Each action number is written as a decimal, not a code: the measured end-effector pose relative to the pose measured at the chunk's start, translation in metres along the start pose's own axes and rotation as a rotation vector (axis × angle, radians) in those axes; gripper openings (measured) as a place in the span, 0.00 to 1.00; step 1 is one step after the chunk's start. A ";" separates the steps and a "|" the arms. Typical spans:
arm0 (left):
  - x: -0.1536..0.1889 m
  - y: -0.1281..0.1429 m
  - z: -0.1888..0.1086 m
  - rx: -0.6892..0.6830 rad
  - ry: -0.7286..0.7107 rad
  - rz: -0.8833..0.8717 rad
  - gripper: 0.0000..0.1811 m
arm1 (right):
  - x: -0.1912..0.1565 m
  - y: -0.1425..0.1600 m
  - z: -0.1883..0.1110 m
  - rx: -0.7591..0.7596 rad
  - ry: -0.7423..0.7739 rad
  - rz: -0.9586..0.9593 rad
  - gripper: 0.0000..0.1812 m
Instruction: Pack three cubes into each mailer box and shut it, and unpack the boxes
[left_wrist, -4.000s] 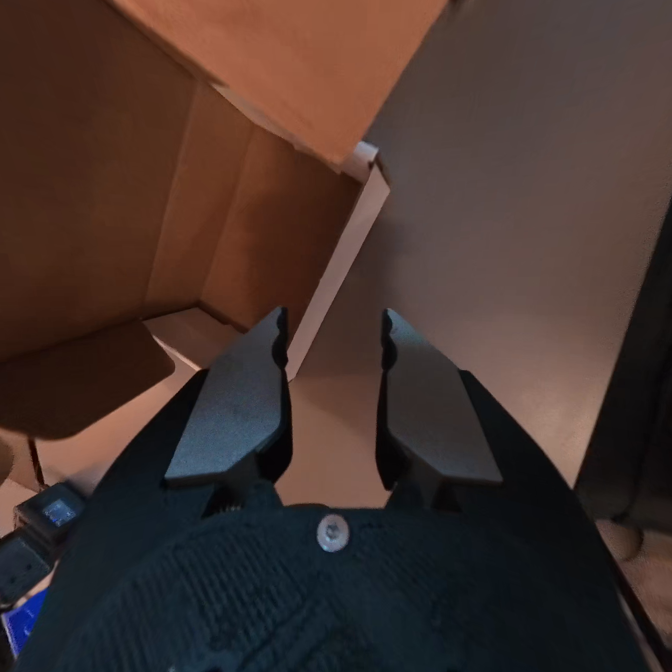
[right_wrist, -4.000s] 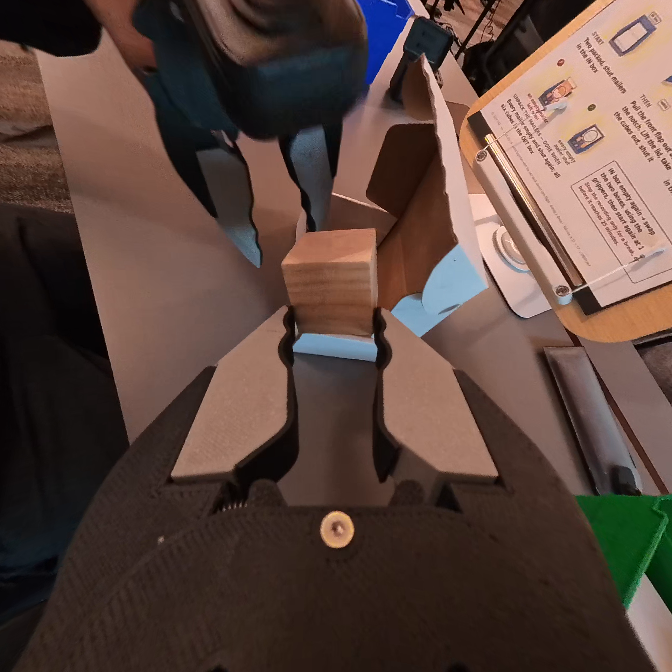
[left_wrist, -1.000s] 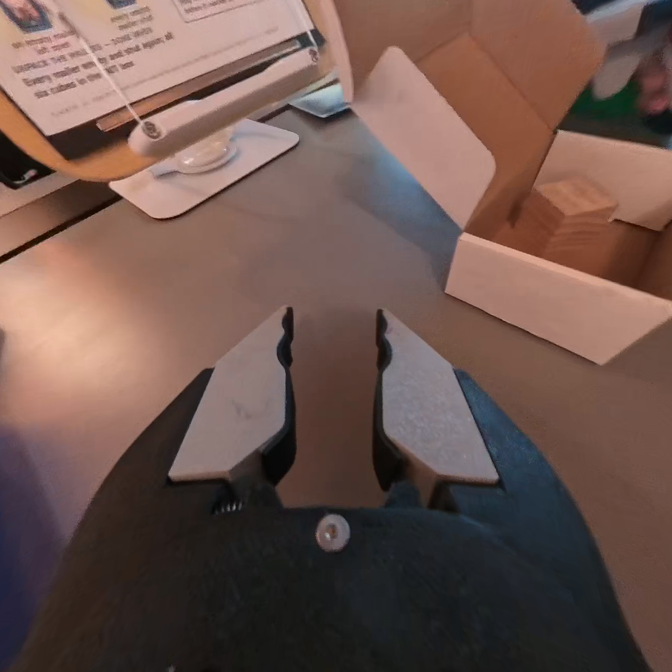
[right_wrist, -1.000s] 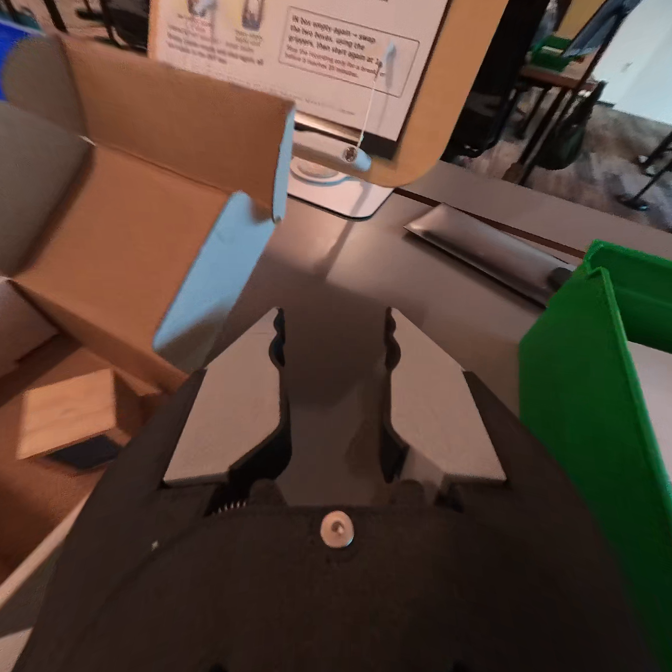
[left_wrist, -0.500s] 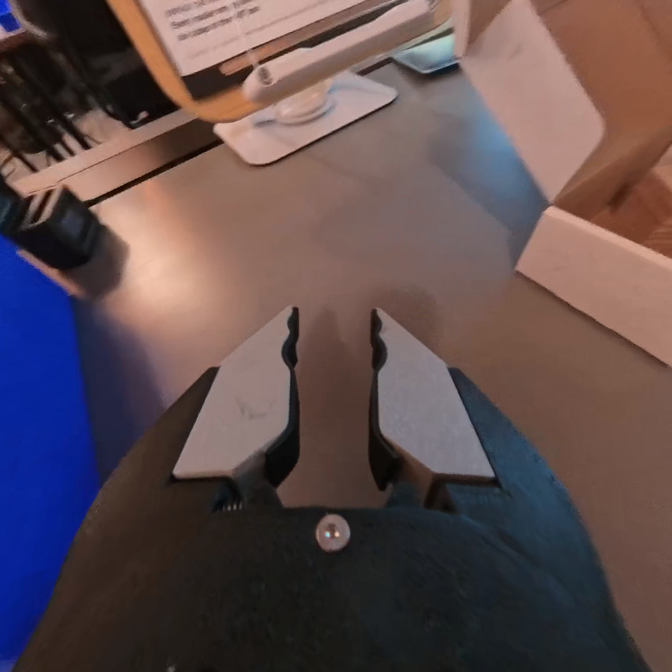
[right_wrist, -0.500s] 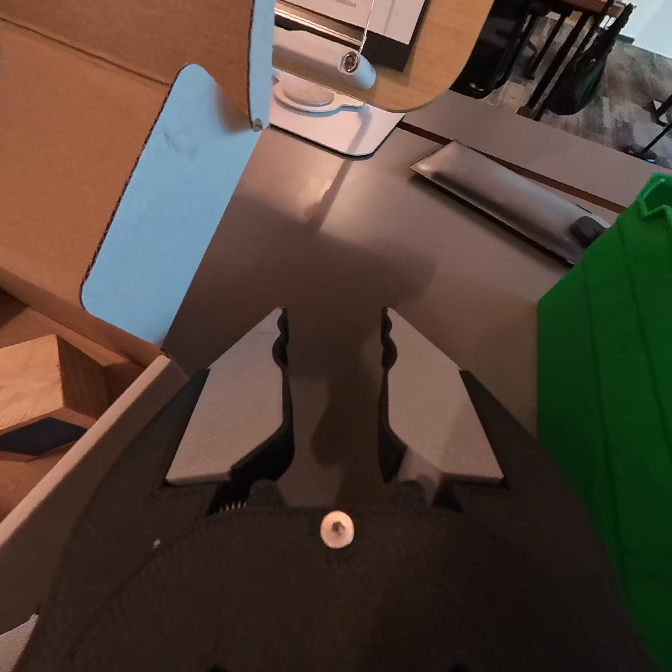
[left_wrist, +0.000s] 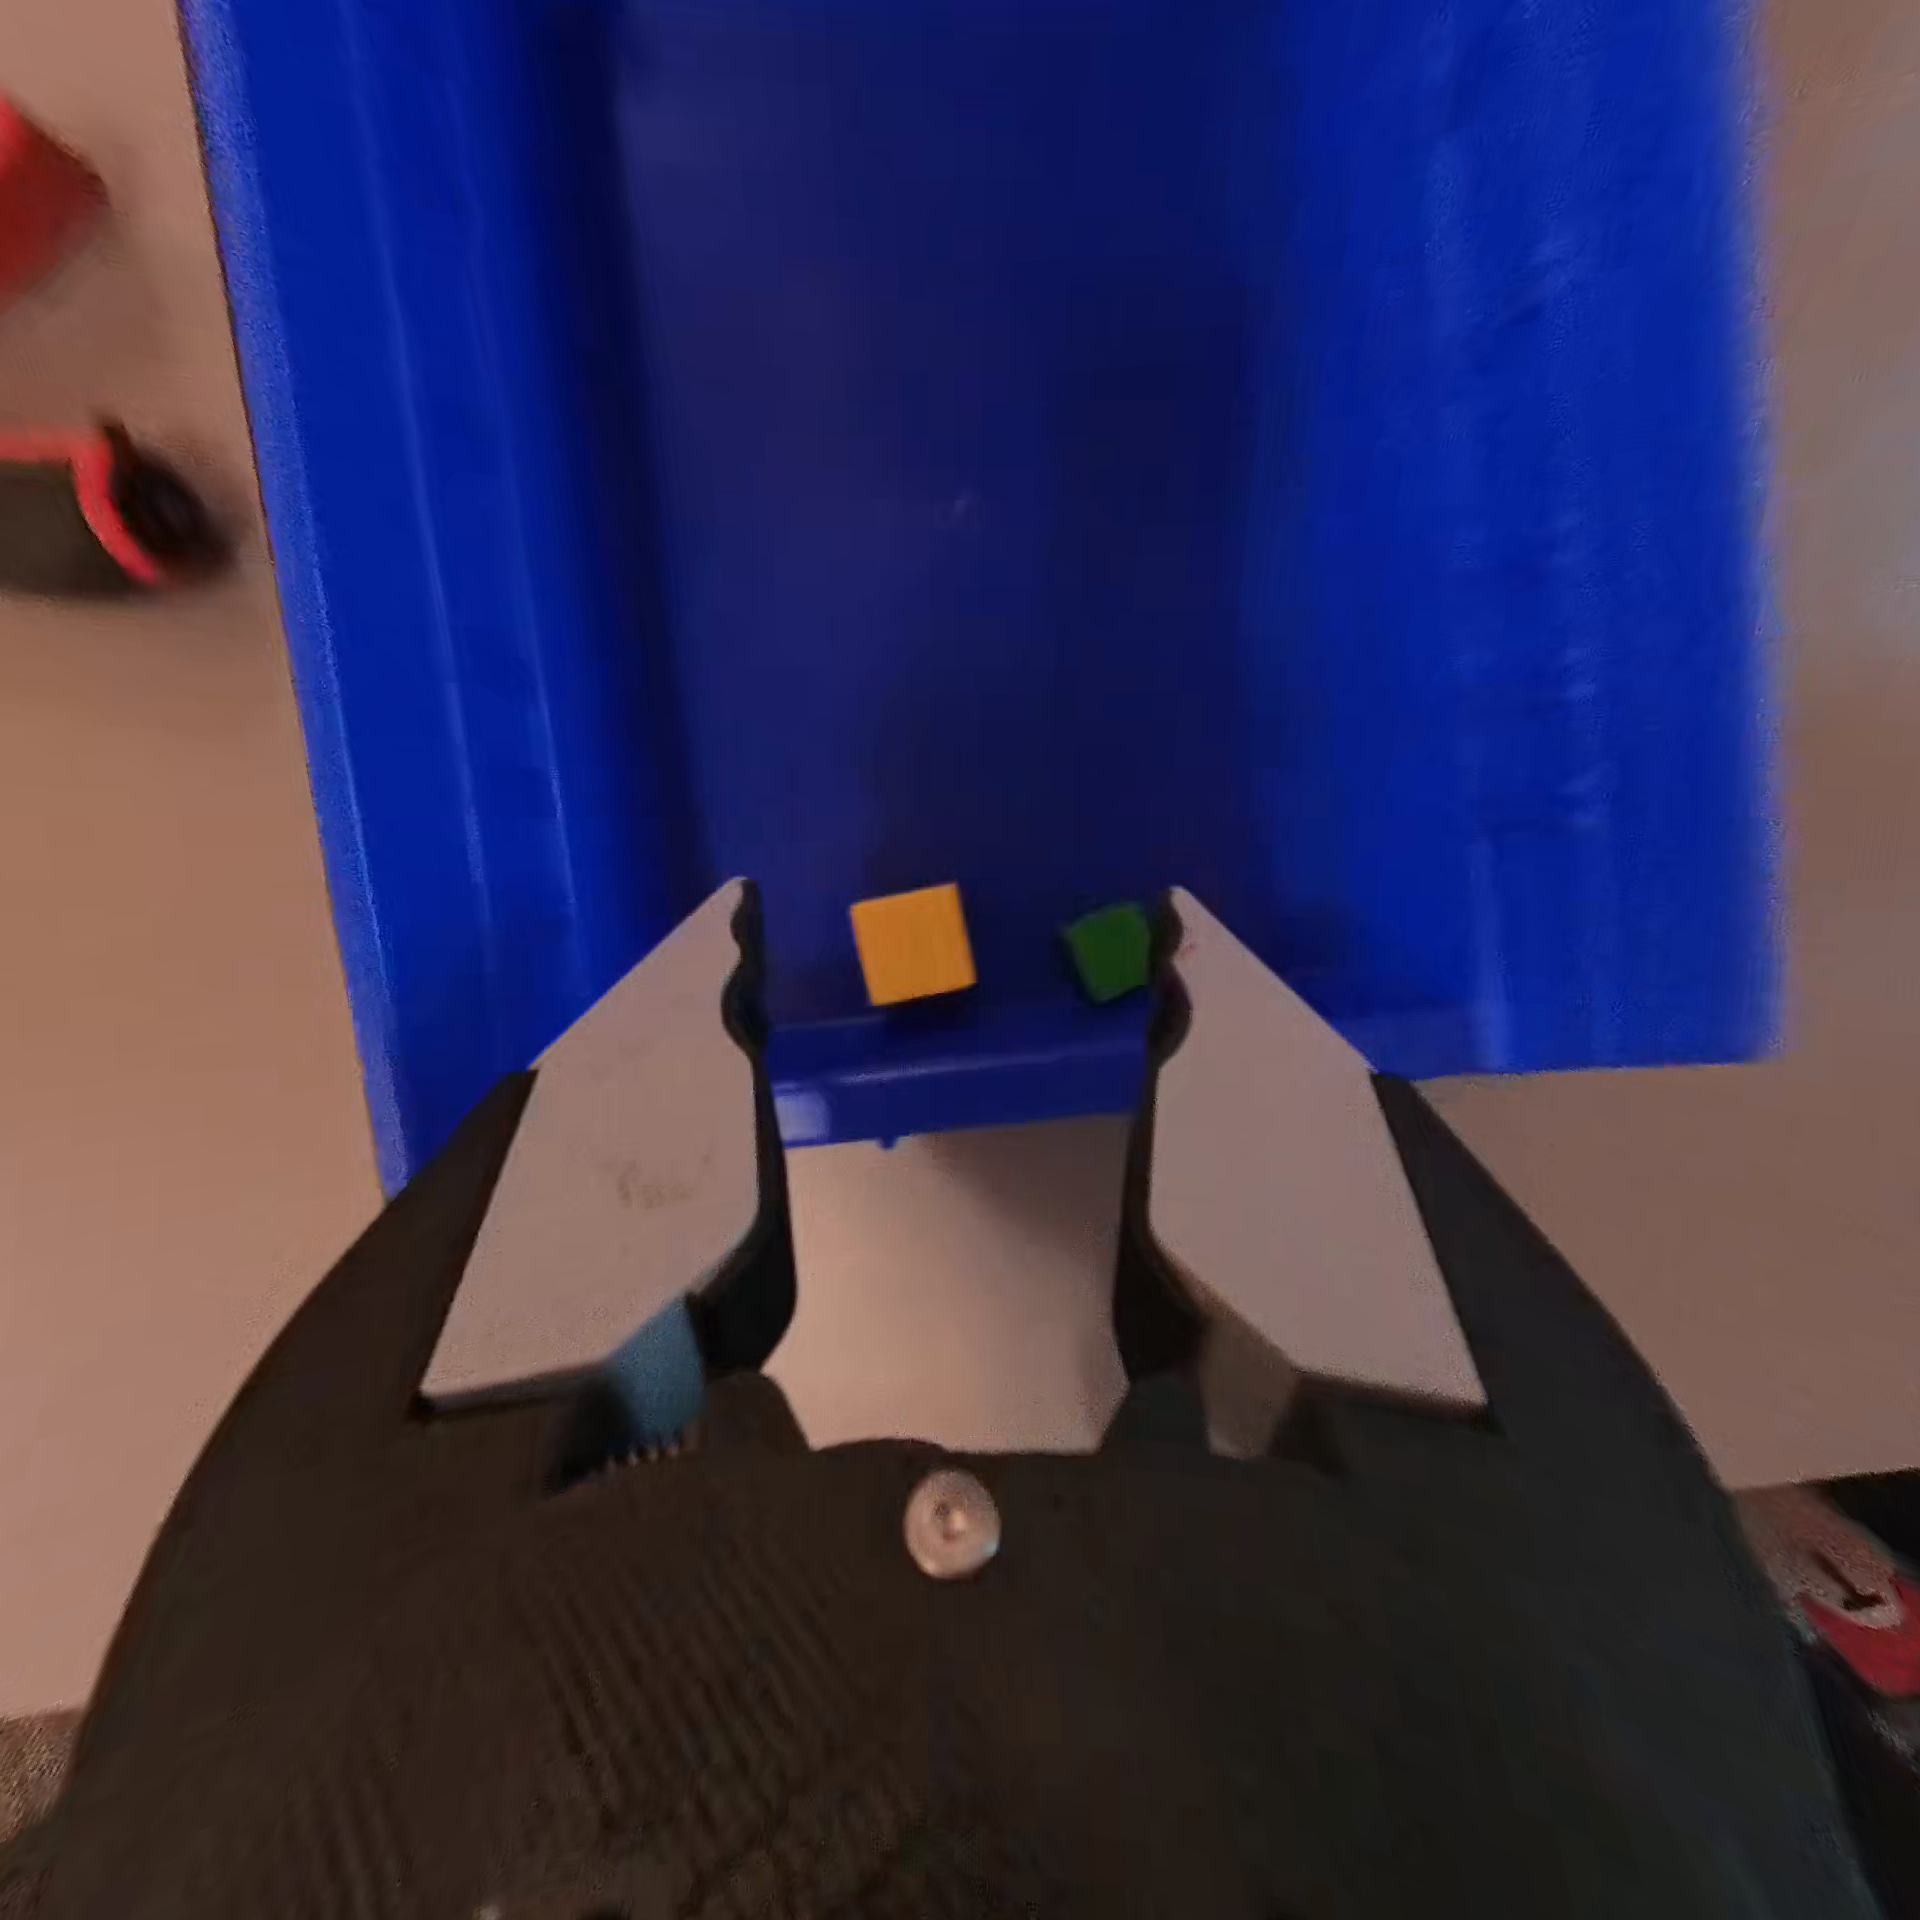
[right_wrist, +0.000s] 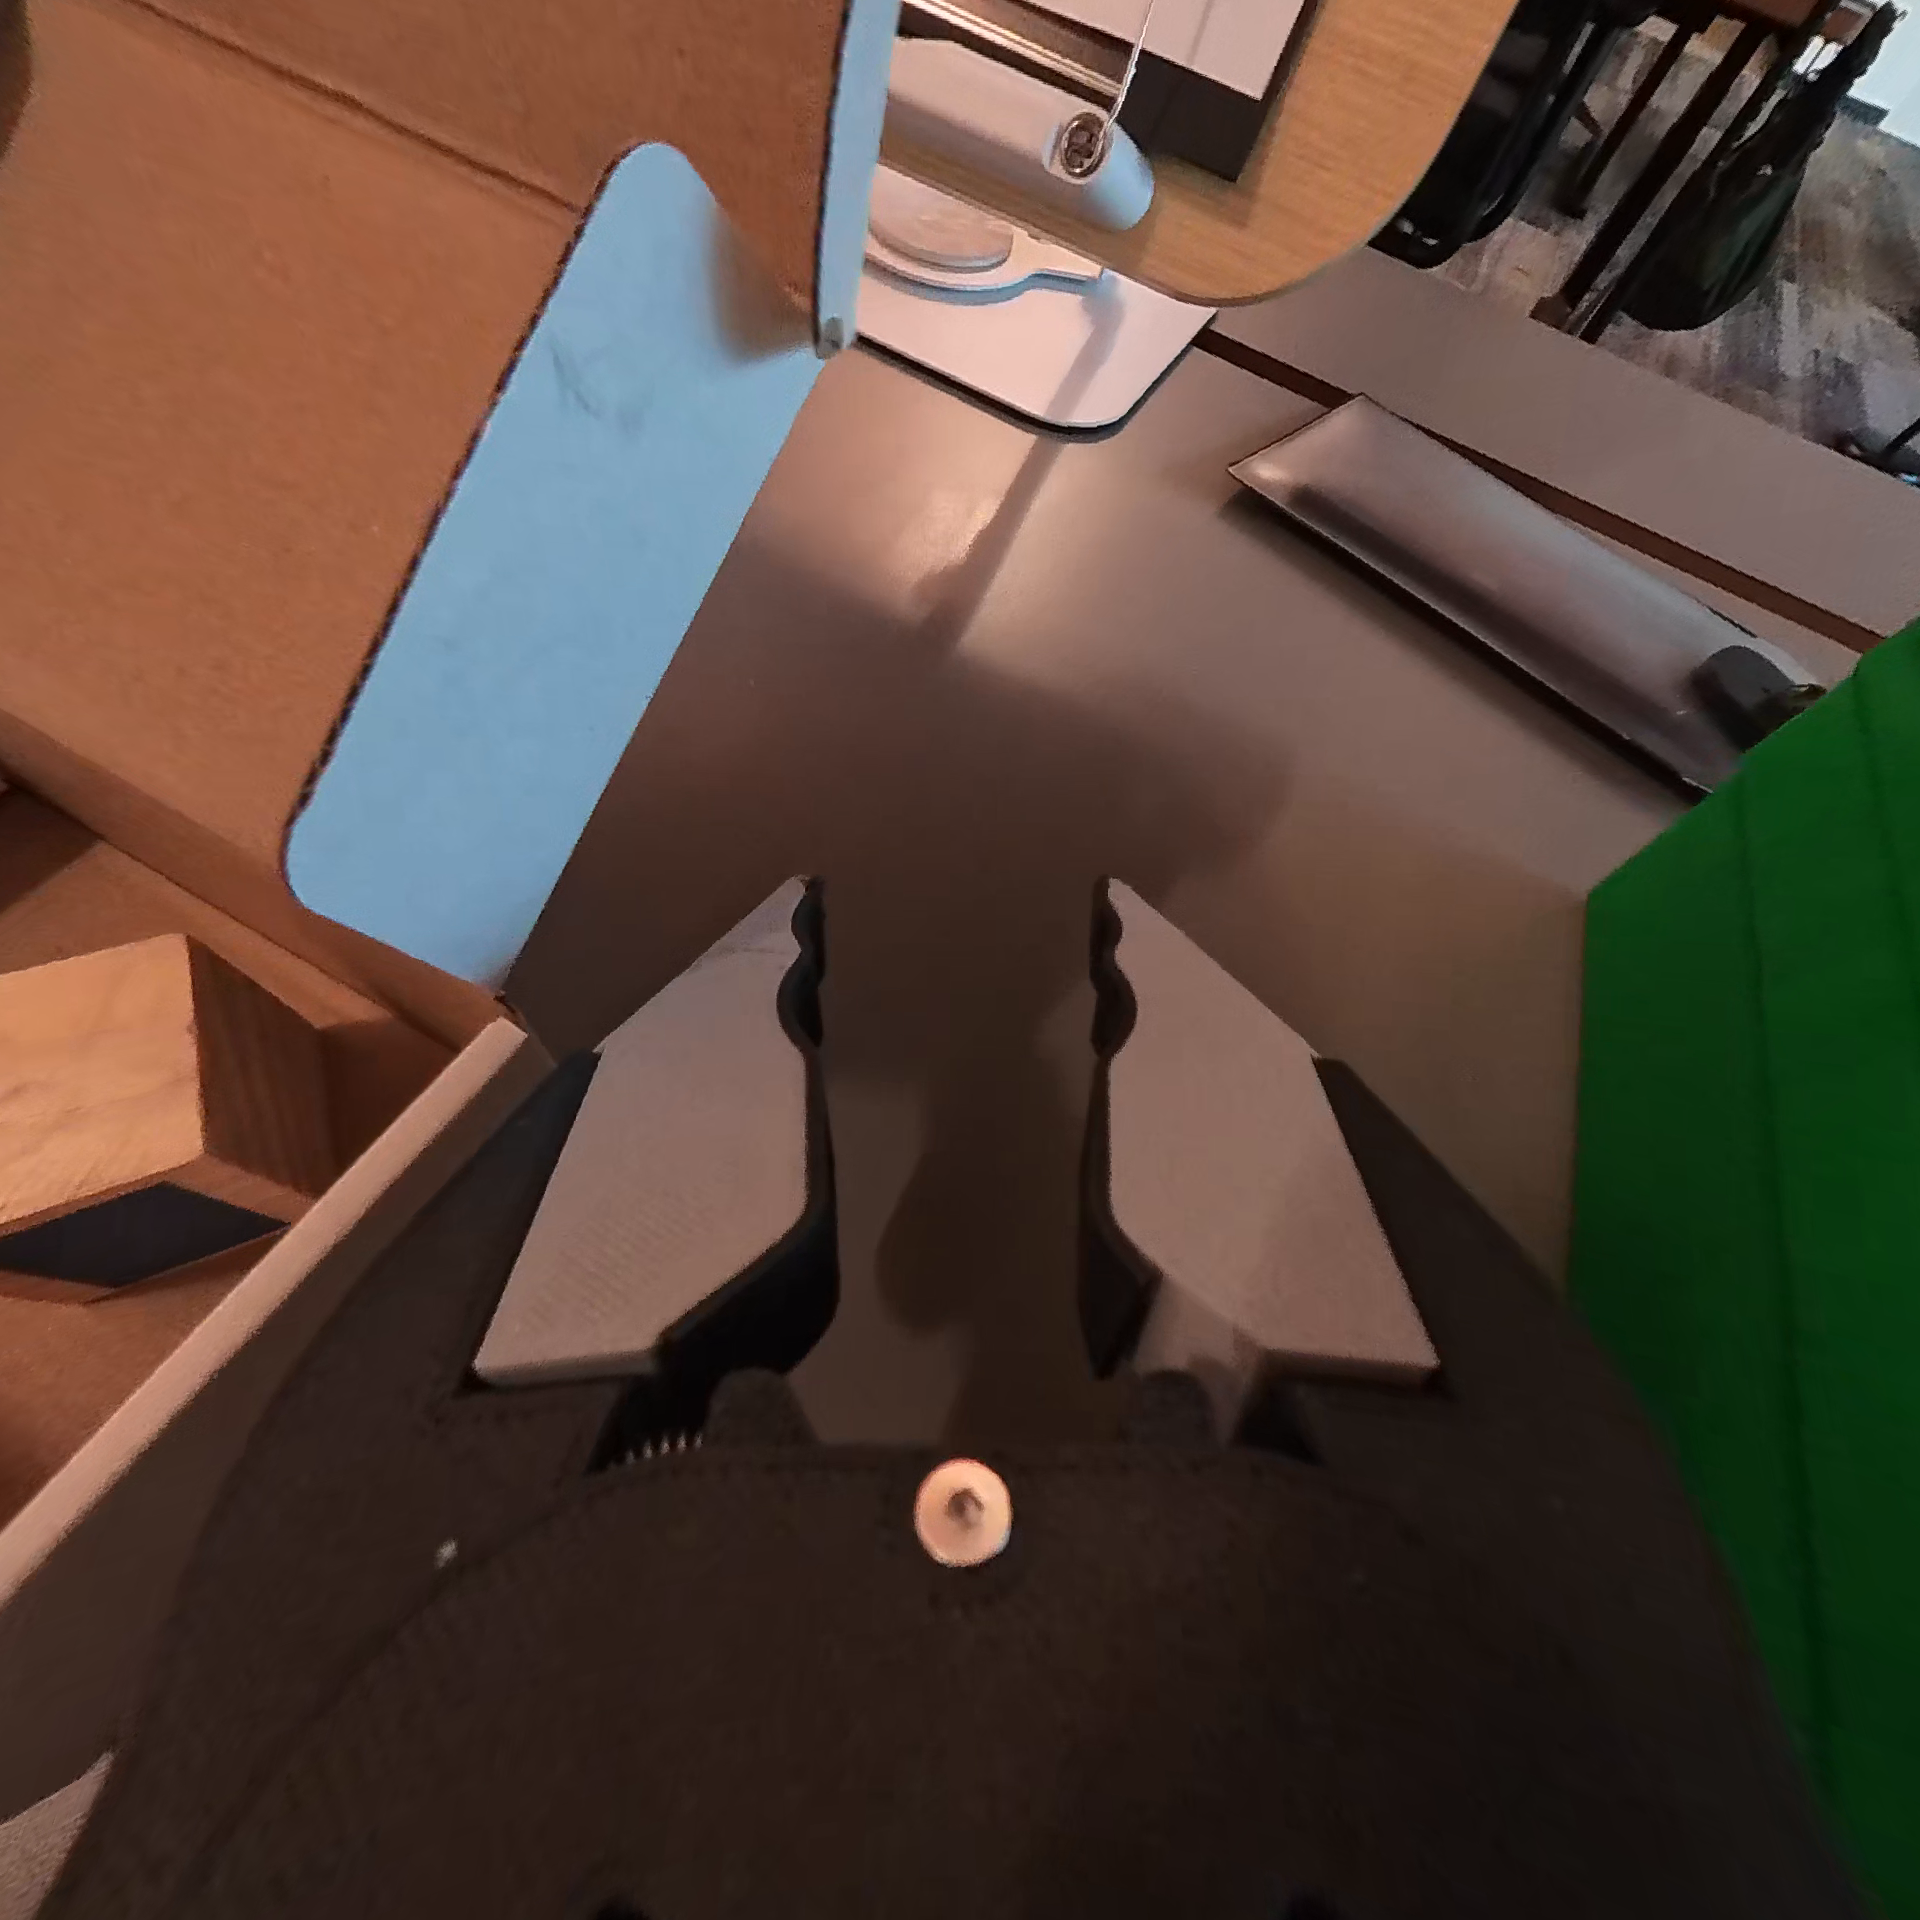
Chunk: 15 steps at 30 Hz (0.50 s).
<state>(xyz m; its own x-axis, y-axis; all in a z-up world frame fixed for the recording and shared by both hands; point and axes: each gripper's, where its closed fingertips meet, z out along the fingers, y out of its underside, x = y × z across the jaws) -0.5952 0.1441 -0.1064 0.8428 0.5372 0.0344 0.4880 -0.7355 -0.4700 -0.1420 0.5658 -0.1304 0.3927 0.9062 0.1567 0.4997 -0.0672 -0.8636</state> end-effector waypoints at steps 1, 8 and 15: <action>-0.009 0.009 0.009 -0.044 -0.025 -0.001 0.40 | -0.001 0.000 0.000 -0.003 0.001 -0.006 0.27; -0.023 0.030 0.044 -0.243 -0.053 -0.013 0.35 | 0.001 0.000 -0.002 0.009 -0.002 0.015 0.27; -0.015 0.023 0.035 -0.340 -0.102 0.197 0.15 | 0.002 0.000 -0.003 0.016 -0.010 0.037 0.27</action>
<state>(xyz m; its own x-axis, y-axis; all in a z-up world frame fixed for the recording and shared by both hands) -0.6045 0.1339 -0.1488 0.9091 0.3981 -0.1228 0.3812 -0.9138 -0.1400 -0.1386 0.5665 -0.1284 0.4030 0.9074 0.1194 0.4723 -0.0945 -0.8763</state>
